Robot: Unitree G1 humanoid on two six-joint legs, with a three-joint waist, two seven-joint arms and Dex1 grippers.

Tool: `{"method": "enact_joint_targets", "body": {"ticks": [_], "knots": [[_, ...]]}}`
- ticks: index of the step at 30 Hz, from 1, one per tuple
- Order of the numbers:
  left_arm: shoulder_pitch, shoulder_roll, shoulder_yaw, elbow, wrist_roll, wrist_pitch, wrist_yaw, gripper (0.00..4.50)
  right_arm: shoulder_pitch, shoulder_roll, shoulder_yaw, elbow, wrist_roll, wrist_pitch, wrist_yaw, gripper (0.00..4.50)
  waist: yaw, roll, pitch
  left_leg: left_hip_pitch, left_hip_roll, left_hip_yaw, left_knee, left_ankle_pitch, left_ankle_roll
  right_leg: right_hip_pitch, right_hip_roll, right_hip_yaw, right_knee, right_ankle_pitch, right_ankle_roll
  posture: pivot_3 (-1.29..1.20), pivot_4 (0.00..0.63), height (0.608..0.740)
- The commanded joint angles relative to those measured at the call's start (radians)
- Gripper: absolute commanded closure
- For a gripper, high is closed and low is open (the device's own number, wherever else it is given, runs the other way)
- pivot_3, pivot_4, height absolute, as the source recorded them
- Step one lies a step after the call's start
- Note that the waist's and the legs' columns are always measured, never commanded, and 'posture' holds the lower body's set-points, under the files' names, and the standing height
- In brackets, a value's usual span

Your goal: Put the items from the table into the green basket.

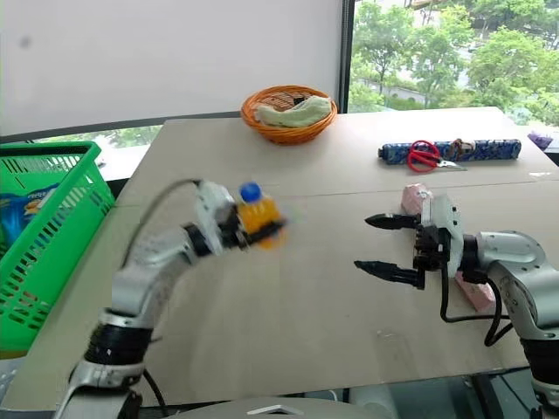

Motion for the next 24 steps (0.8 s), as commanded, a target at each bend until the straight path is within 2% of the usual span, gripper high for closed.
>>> {"method": "enact_joint_targets", "body": {"ticks": [1, 5, 10, 15, 19, 21, 22, 24], "knots": [[-0.120, 0.161, 0.158, -0.077, 0.005, 0.086, 0.060, 1.60, -0.134, 0.056, -0.004, -0.073, 0.113, 0.084, -0.097, 0.00, -0.004, -0.002, 0.001, -0.001, 0.000, 0.000, 0.000, 0.000, 0.000, -0.002, 0.001, 0.000, 0.000, 0.000, 0.000, 0.00, 0.000, 0.738], [-0.157, 0.420, 0.240, 0.066, 0.164, 0.103, 0.112, 1.60, -0.277, 0.137, 0.023, -0.069, 0.157, 0.142, -0.185, 0.00, -0.001, -0.002, 0.001, -0.004, 0.000, 0.000, -0.002, 0.001, -0.006, -0.006, 0.003, 0.002, 0.000, 0.001, -0.002, 0.05, 0.000, 0.738], [-0.058, 0.603, 0.383, 0.284, 0.284, 0.124, 0.173, 1.60, -0.351, 0.177, 0.037, -0.057, 0.194, 0.203, -0.240, 0.00, 0.009, -0.003, 0.001, -0.011, 0.000, 0.000, -0.004, 0.001, -0.007, -0.015, 0.003, 0.003, 0.001, 0.001, -0.002, 0.08, 0.000, 0.738], [0.075, 0.654, 0.482, 0.444, 0.368, 0.063, 0.235, 1.60, -0.356, 0.179, 0.049, -0.044, 0.182, 0.196, -0.218, 0.00, 0.018, -0.007, -0.002, -0.018, 0.000, 0.000, -0.003, 0.001, -0.007, -0.021, 0.003, 0.003, 0.001, 0.001, -0.003, 0.11, 0.000, 0.738], [0.144, 0.666, 0.455, 0.490, 0.419, 0.010, 0.243, 1.60, -0.351, 0.186, 0.064, -0.035, 0.160, 0.177, -0.205, 0.00, 0.047, -0.011, -0.004, -0.018, 0.000, 0.000, -0.003, 0.001, -0.007, -0.021, 0.002, 0.002, 0.001, 0.002, -0.003, 0.12, 0.000, 0.738], [0.130, 0.641, 0.463, 0.476, 0.391, 0.037, 0.234, 0.57, -0.345, 0.186, 0.067, -0.034, 0.156, 0.171, -0.201, 0.00, 0.064, -0.015, -0.007, -0.017, 0.000, 0.000, -0.003, 0.000, -0.007, -0.021, 0.002, 0.001, 0.001, 0.003, -0.005, 0.12, 0.000, 0.738], [0.130, 0.639, 0.459, 0.474, 0.390, 0.045, 0.230, 0.22, -0.341, 0.185, 0.066, -0.035, 0.154, 0.168, -0.201, 0.00, 0.070, -0.016, -0.008, -0.018, 0.000, -0.001, -0.003, -0.002, -0.009, -0.021, 0.002, 0.000, 0.001, 0.003, -0.005, 0.11, 0.000, 0.738], [0.107, 0.634, 0.447, 0.497, 0.413, 0.034, 0.276, 0.05, -0.331, 0.182, 0.062, -0.037, 0.152, 0.164, -0.202, 0.00, 0.078, -0.017, -0.008, -0.016, 0.000, -0.002, -0.002, -0.003, -0.009, -0.019, 0.002, -0.001, 0.002, 0.004, -0.006, 0.10, 0.000, 0.738]]}}
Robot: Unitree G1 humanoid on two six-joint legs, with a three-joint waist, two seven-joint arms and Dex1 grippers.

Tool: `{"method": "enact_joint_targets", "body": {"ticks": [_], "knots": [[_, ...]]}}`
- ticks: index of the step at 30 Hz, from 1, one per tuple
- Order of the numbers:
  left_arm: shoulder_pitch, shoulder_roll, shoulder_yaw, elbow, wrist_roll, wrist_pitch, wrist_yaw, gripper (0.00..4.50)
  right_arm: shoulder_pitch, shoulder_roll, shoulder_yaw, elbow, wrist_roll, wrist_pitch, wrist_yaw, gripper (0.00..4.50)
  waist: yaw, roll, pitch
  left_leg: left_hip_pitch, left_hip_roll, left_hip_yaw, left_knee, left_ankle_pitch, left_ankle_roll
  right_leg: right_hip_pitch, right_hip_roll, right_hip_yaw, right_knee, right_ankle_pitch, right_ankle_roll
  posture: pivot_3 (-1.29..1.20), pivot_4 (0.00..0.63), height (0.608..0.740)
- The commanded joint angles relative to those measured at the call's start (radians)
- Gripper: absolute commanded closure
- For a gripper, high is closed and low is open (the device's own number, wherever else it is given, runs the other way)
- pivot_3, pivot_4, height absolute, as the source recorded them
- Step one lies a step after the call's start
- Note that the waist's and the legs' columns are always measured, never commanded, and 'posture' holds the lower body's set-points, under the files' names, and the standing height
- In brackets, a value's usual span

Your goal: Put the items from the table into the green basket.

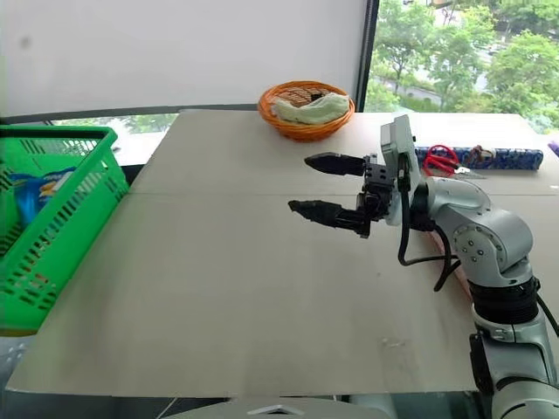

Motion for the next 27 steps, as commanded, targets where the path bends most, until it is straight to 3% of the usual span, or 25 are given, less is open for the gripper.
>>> {"method": "enact_joint_targets", "body": {"ticks": [1, 7, 10, 13, 16, 18, 21, 27], "knots": [[-0.063, 0.015, 0.016, -0.006, 0.016, -0.019, 0.067, 0.05, 0.009, -0.007, -0.022, -0.017, -0.004, -0.024, 0.005, 0.00, 0.006, -0.001, -0.001, 0.001, 0.000, 0.000, 0.000, 0.000, -0.001, 0.001, 0.000, 0.000, 0.000, 0.000, 0.000, 0.10, 0.000, 0.738], [-0.307, -0.102, -0.020, -0.038, -0.118, -0.014, 0.062, 0.05, 0.059, -0.037, -0.059, -0.044, -0.006, -0.019, -0.020, 0.00, 0.015, -0.003, -0.003, 0.001, 0.001, 0.000, 0.002, 0.001, -0.002, 0.001, 0.001, -0.001, 0.002, 0.001, -0.001, 0.07, 0.000, 0.738], [-0.398, -0.198, -0.111, -0.124, -0.203, 0.045, -0.027, 0.05, 0.082, -0.068, -0.084, -0.040, -0.018, -0.021, -0.030, 0.00, 0.017, -0.005, -0.004, 0.001, 0.001, -0.001, 0.003, 0.002, -0.002, 0.002, 0.000, -0.002, 0.002, 0.002, -0.001, 0.03, 0.000, 0.738], [-0.459, -0.305, -0.284, -0.208, -0.229, 0.071, -0.119, 0.05, 0.136, -0.121, -0.127, -0.028, -0.056, -0.043, -0.032, 0.00, 0.006, -0.006, -0.005, 0.001, 0.000, 0.001, 0.004, 0.002, -0.002, 0.003, 0.000, 0.000, 0.001, 0.002, -0.001, -0.03, 0.000, 0.738], [-0.542, -0.426, -0.412, -0.248, -0.277, 0.137, -0.191, 0.05, 0.217, -0.175, -0.189, -0.042, -0.075, -0.047, -0.048, 0.00, -0.016, -0.006, -0.005, -0.001, 0.000, 0.001, 0.005, 0.006, 0.000, 0.003, 0.000, 0.000, 0.001, 0.003, 0.000, -0.08, 0.000, 0.738], [-0.562, -0.467, -0.475, -0.284, -0.333, 0.170, -0.288, 0.05, 0.295, -0.213, -0.204, -0.053, -0.160, -0.067, -0.094, 0.00, -0.082, -0.005, -0.005, -0.001, 0.002, 0.003, 0.006, 0.005, 0.000, 0.001, 0.001, 0.003, 0.001, 0.003, 0.000, -0.15, 0.000, 0.738], [-0.533, -0.442, -0.531, -0.341, -0.390, 0.184, -0.439, 0.05, 0.397, -0.235, -0.198, -0.068, -0.327, -0.008, -0.303, 0.00, -0.130, -0.002, -0.006, -0.001, 0.004, 0.004, 0.005, 0.005, 0.001, 0.001, 0.002, 0.004, 0.001, 0.002, 0.000, -0.18, 0.000, 0.738], [-0.441, -0.309, -0.514, -0.464, -0.497, 0.218, -0.652, 0.05, 0.458, -0.177, -0.176, -0.030, -0.419, 0.242, -0.544, 0.00, -0.203, 0.009, -0.007, 0.001, 0.006, 0.008, 0.004, 0.005, 0.001, 0.000, 0.003, 0.008, 0.003, 0.002, -0.001, -0.19, 0.000, 0.738]]}}
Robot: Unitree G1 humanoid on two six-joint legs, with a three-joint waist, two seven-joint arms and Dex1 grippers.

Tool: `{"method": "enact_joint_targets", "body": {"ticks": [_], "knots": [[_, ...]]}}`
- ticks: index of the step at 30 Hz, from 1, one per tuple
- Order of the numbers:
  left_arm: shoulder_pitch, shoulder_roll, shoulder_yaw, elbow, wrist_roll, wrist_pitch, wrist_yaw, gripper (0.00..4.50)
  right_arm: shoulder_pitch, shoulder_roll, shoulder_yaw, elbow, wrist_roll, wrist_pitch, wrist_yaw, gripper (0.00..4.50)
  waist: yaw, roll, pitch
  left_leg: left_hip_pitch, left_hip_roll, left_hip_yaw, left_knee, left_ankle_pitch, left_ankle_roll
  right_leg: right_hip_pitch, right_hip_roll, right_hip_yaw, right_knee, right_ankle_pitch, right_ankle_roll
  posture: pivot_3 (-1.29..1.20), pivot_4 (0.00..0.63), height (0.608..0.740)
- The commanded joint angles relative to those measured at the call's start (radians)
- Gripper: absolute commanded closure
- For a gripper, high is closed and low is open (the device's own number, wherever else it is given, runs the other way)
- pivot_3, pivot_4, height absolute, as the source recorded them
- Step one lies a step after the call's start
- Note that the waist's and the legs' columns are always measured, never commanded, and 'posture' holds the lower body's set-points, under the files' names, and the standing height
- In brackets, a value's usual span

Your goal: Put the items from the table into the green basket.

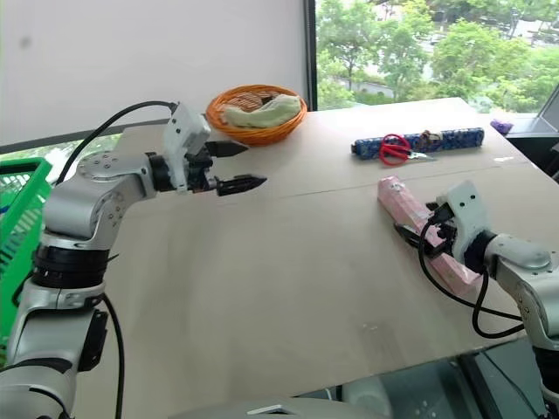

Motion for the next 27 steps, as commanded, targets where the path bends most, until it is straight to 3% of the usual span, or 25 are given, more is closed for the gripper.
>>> {"method": "enact_joint_targets", "body": {"ticks": [1, 5, 10, 13, 21, 24, 27], "knots": [[0.011, 0.061, 0.038, -0.060, -0.042, 0.015, -0.065, 0.05, -0.007, 0.025, 0.005, 0.017, -0.049, 0.106, -0.106, 0.00, -0.005, 0.004, 0.001, 0.000, 0.001, 0.000, 0.000, -0.001, 0.002, 0.000, 0.000, -0.001, 0.000, 0.000, 0.000, -0.19, 0.000, 0.738], [0.039, 0.099, 0.060, -0.091, -0.068, 0.034, -0.081, 0.05, 0.003, 0.027, 0.037, 0.087, -0.070, 0.201, -0.117, 0.00, -0.003, 0.009, 0.000, 0.002, 0.000, -0.001, 0.004, -0.001, 0.002, 0.004, 0.001, -0.001, 0.000, 0.001, 0.000, -0.17, 0.000, 0.738], [0.073, 0.131, 0.081, -0.129, -0.089, 0.065, -0.067, 0.05, -0.034, 0.021, 0.051, 0.215, -0.132, 0.163, -0.118, 0.00, 0.009, 0.003, -0.004, 0.002, 0.001, -0.004, 0.011, -0.001, 0.003, 0.008, 0.002, -0.004, -0.001, 0.002, 0.001, -0.14, 0.000, 0.738], [0.089, 0.135, 0.095, -0.150, -0.105, 0.080, -0.053, 0.00, -0.053, 0.024, 0.048, 0.252, -0.132, 0.141, -0.089, 0.85, 0.017, 0.000, -0.006, 0.002, 0.000, -0.003, 0.013, -0.002, 0.004, 0.010, 0.002, -0.004, -0.003, 0.004, 0.004, -0.13, 0.000, 0.738], [0.133, 0.103, 0.153, -0.189, -0.158, 0.129, 0.019, 0.00, -0.088, 0.017, 0.077, 0.258, -0.160, 0.046, -0.029, 4.42, 0.024, 0.000, -0.005, 0.010, 0.001, -0.003, 0.013, -0.002, 0.003, 0.019, 0.003, -0.003, -0.005, 0.006, 0.006, -0.10, 0.000, 0.738], [0.150, 0.036, 0.200, -0.185, -0.224, 0.180, 0.086, 0.00, -0.122, 0.024, 0.080, 0.177, -0.103, -0.049, 0.088, 4.47, 0.024, 0.004, -0.002, 0.012, 0.001, -0.003, 0.013, -0.002, 0.003, 0.021, 0.003, -0.003, -0.006, 0.004, 0.009, -0.10, 0.000, 0.738], [0.148, -0.067, 0.283, -0.138, -0.321, 0.236, 0.173, 0.00, -0.174, 0.095, 0.043, 0.048, 0.067, -0.034, 0.189, 4.47, 0.021, 0.009, 0.002, 0.013, 0.002, -0.002, 0.012, -0.002, 0.004, 0.020, 0.004, -0.003, -0.005, 0.004, 0.010, -0.10, 0.000, 0.738]]}}
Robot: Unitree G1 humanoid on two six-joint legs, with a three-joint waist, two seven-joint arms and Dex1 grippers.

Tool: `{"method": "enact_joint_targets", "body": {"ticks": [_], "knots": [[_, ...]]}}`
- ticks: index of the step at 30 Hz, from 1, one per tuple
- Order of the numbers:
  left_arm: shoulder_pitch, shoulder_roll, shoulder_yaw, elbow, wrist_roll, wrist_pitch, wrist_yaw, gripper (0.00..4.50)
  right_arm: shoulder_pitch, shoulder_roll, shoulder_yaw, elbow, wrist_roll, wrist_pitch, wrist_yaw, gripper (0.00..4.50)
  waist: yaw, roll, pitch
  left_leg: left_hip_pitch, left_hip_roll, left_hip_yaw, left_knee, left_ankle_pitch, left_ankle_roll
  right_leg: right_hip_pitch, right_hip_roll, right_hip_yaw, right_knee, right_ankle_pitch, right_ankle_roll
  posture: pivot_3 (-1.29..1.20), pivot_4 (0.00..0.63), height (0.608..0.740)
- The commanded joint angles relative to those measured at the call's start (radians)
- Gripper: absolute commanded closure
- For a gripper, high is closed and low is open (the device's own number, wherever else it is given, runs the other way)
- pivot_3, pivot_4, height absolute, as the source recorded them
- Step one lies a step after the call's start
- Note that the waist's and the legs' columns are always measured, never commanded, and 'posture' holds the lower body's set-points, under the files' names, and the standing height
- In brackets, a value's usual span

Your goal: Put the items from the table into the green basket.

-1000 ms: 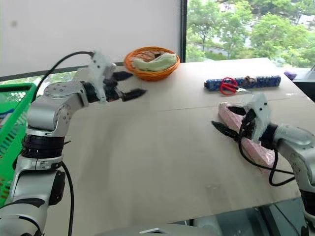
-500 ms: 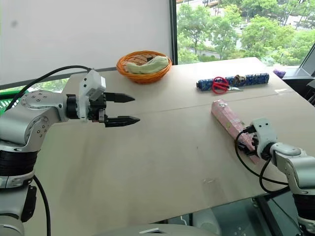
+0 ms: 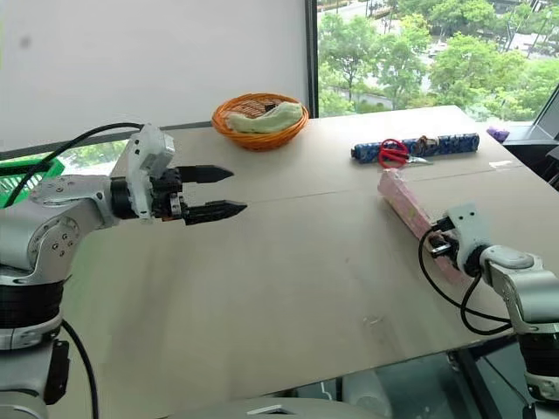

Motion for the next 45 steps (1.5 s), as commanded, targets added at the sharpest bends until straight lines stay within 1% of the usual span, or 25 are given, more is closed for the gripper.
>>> {"method": "enact_joint_targets", "body": {"ticks": [1, 3, 5, 7, 8, 10, 11, 14, 16, 19, 23, 28, 30, 31, 35, 36, 37, 38, 39, 40, 41, 42, 44, 45], "knots": [[-0.023, -0.101, 0.120, 0.038, -0.128, 0.063, 0.110, 0.00, -0.098, 0.077, -0.038, -0.201, 0.219, -0.009, 0.123, 4.47, 0.000, 0.004, 0.003, 0.000, 0.002, 0.000, 0.000, 0.000, 0.000, 0.000, 0.002, 0.000, 0.000, 0.000, 0.000, -0.10, 0.000, 0.738], [-0.033, -0.168, 0.171, 0.071, -0.208, 0.111, 0.169, 0.00, -0.145, 0.140, -0.058, -0.281, 0.375, 0.060, 0.131, 4.47, 0.003, 0.007, 0.005, -0.001, 0.005, 0.000, 0.000, 0.000, 0.000, -0.002, 0.005, 0.000, 0.001, 0.002, -0.004, -0.10, 0.000, 0.738], [-0.022, -0.233, 0.205, 0.079, -0.304, 0.159, 0.211, 0.00, -0.202, 0.190, -0.058, -0.347, 0.554, 0.147, 0.123, 4.47, 0.008, 0.007, 0.005, -0.002, 0.006, -0.002, -0.001, 0.000, -0.001, -0.003, 0.006, -0.001, 0.001, 0.002, -0.004, -0.10, 0.000, 0.738], [-0.023, -0.280, 0.216, 0.074, -0.365, 0.182, 0.252, 0.00, -0.234, 0.189, -0.040, -0.396, 0.679, 0.200, 0.136, 4.47, 0.020, 0.007, 0.005, -0.003, 0.006, -0.002, -0.001, -0.001, -0.001, -0.004, 0.006, -0.001, 0.001, 0.003, -0.005, -0.09, 0.000, 0.738], [-0.025, -0.294, 0.214, 0.063, -0.380, 0.180, 0.262, 0.00, -0.244, 0.183, -0.032, -0.411, 0.717, 0.214, 0.140, 4.47, 0.028, 0.007, 0.005, -0.004, 0.006, -0.002, -0.001, -0.001, -0.001, -0.004, 0.006, -0.001, 0.000, 0.003, -0.005, -0.09, 0.000, 0.738], [-0.035, -0.323, 0.221, 0.049, -0.431, 0.186, 0.288, 0.00, -0.263, 0.175, -0.015, -0.419, 0.763, 0.235, 0.127, 4.47, 0.041, 0.006, 0.005, -0.006, 0.004, -0.002, 0.000, -0.002, 0.000, -0.005, 0.004, -0.001, -0.001, 0.003, -0.005, -0.09, 0.000, 0.738], [-0.045, -0.344, 0.231, 0.040, -0.479, 0.183, 0.298, 0.00, -0.272, 0.177, -0.005, -0.416, 0.770, 0.239, 0.116, 4.47, 0.046, 0.006, 0.005, -0.006, 0.002, -0.002, 0.000, -0.002, 0.001, -0.005, 0.003, -0.001, -0.001, 0.003, -0.005, -0.09, 0.000, 0.738], [-0.065, -0.395, 0.256, 0.012, -0.629, 0.173, 0.319, 0.00, -0.291, 0.182, 0.028, -0.392, 0.771, 0.231, 0.113, 4.47, 0.053, 0.007, 0.005, -0.008, 0.000, 0.000, 0.000, -0.002, 0.001, -0.007, 0.000, 0.000, -0.001, 0.003, -0.005, -0.09, 0.000, 0.738], [-0.067, -0.415, 0.259, -0.003, -0.687, 0.162, 0.333, 0.00, -0.299, 0.185, 0.050, -0.377, 0.762, 0.224, 0.118, 4.47, 0.053, 0.007, 0.005, -0.012, 0.000, 0.000, 0.001, -0.002, 0.001, -0.012, 0.000, 0.000, 0.000, 0.003, -0.006, -0.09, 0.000, 0.738], [-0.060, -0.422, 0.248, -0.022, -0.736, 0.148, 0.339, 0.00, -0.313, 0.209, 0.054, -0.342, 0.778, 0.216, 0.097, 4.47, 0.053, 0.006, 0.005, -0.013, 0.000, 0.000, 0.001, 0.000, -0.002, -0.013, 0.001, 0.000, 0.001, 0.004, -0.007, -0.09, 0.000, 0.738], [-0.058, -0.420, 0.256, -0.026, -0.803, 0.117, 0.361, 0.00, -0.322, 0.249, 0.006, -0.269, 0.894, 0.236, 0.044, 4.47, 0.052, 0.007, 0.005, -0.013, 0.000, 0.002, 0.000, 0.000, -0.002, -0.015, 0.001, 0.002, 0.001, 0.004, -0.007, -0.09, 0.000, 0.738], [-0.056, -0.399, 0.241, -0.014, -0.834, 0.098, 0.386, 0.00, -0.321, 0.219, 0.002, -0.249, 0.981, 0.265, 0.029, 4.47, 0.054, 0.007, 0.005, -0.013, 0.000, 0.002, 0.000, 0.000, -0.002, -0.015, 0.001, 0.002, 0.001, 0.004, -0.007, -0.08, 0.000, 0.738], [-0.056, -0.396, 0.227, -0.009, -0.836, 0.090, 0.392, 0.51, -0.320, 0.211, 0.009, -0.249, 0.995, 0.269, 0.025, 4.50, 0.054, 0.007, 0.005, -0.013, 0.000, 0.002, 0.000, 0.000, -0.002, -0.015, 0.001, 0.002, 0.001, 0.004, -0.007, -0.09, 0.000, 0.738], [-0.055, -0.392, 0.219, -0.009, -0.837, 0.090, 0.391, 0.69, -0.320, 0.209, 0.014, -0.249, 0.996, 0.267, 0.021, 4.50, 0.054, 0.007, 0.005, -0.014, 0.000, 0.002, 0.000, 0.000, -0.002, -0.015, 0.001, 0.003, 0.001, 0.004, -0.007, -0.09, 0.000, 0.738], [-0.048, -0.384, 0.190, -0.012, -0.841, 0.090, 0.385, 2.52, -0.326, 0.208, 0.028, -0.252, 0.999, 0.262, 0.004, 4.50, 0.053, 0.007, 0.005, -0.013, 0.000, 0.003, 0.000, 0.000, -0.002, -0.015, 0.002, 0.003, 0.001, 0.004, -0.007, -0.09, 0.000, 0.738], [-0.047, -0.382, 0.184, -0.013, -0.836, 0.089, 0.385, 3.10, -0.327, 0.208, 0.029, -0.252, 1.008, 0.265, 0.003, 4.50, 0.053, 0.007, 0.005, -0.013, 0.001, 0.003, 0.000, 0.000, -0.002, -0.015, 0.002, 0.003, 0.001, 0.004, -0.007, -0.09, 0.000, 0.738], [-0.045, -0.381, 0.180, -0.014, -0.830, 0.086, 0.386, 3.40, -0.326, 0.205, 0.030, -0.255, 1.015, 0.268, 0.005, 4.50, 0.053, 0.007, 0.005, -0.013, 0.001, 0.003, 0.000, 0.000, -0.002, -0.015, 0.002, 0.003, 0.001, 0.004, -0.007, -0.09, 0.000, 0.738], [-0.044, -0.380, 0.175, -0.013, -0.823, 0.082, 0.387, 3.85, -0.325, 0.202, 0.032, -0.256, 1.020, 0.270, 0.009, 3.53, 0.053, 0.007, 0.005, -0.013, 0.001, 0.003, 0.000, 0.000, -0.001, -0.015, 0.002, 0.003, 0.001, 0.004, -0.007, -0.09, 0.000, 0.738], [-0.044, -0.379, 0.173, -0.013, -0.817, 0.075, 0.390, 4.26, -0.324, 0.198, 0.033, -0.256, 1.024, 0.273, 0.012, 3.15, 0.053, 0.007, 0.005, -0.013, 0.001, 0.003, 0.000, 0.000, -0.001, -0.015, 0.002, 0.003, 0.001, 0.004, -0.007, -0.09, 0.000, 0.738], [-0.043, -0.377, 0.171, -0.013, -0.807, 0.066, 0.393, 4.39, -0.320, 0.193, 0.034, -0.258, 1.027, 0.273, 0.016, 2.68, 0.054, 0.007, 0.005, -0.014, 0.001, 0.003, 0.000, 0.000, -0.001, -0.015, 0.002, 0.003, 0.001, 0.004, -0.007, -0.09, 0.000, 0.738], [-0.044, -0.375, 0.171, -0.012, -0.792, 0.053, 0.397, 4.40, -0.316, 0.189, 0.034, -0.261, 1.021, 0.269, 0.010, 2.02, 0.054, 0.007, 0.005, -0.014, 0.001, 0.003, 0.001, 0.000, -0.001, -0.015, 0.002, 0.003, 0.001, 0.004, -0.007, -0.09, 0.000, 0.738], [-0.046, -0.371, 0.175, -0.008, -0.773, 0.035, 0.402, 4.40, -0.312, 0.186, 0.030, -0.262, 1.009, 0.262, -0.002, 1.71, 0.054, 0.007, 0.005, -0.014, 0.001, 0.003, 0.001, 0.000, -0.001, -0.015, 0.002, 0.003, 0.001, 0.004, -0.007, -0.09, 0.000, 0.738], [-0.054, -0.366, 0.188, 0.006, -0.738, 0.000, 0.411, 4.40, -0.306, 0.171, 0.016, -0.253, 1.011, 0.258, 0.005, 0.70, 0.054, 0.007, 0.005, -0.014, 0.001, 0.003, 0.001, 0.000, -0.001, -0.015, 0.002, 0.003, 0.000, 0.004, -0.007, -0.09, 0.000, 0.738], [-0.060, -0.360, 0.195, 0.015, -0.697, -0.032, 0.410, 4.40, -0.301, 0.156, 0.003, -0.255, 1.004, 0.248, 0.032, 0.63, 0.054, 0.007, 0.005, -0.014, 0.001, 0.003, 0.000, 0.000, -0.001, -0.015, 0.002, 0.003, 0.000, 0.004, -0.007, -0.09, 0.000, 0.738]]}}
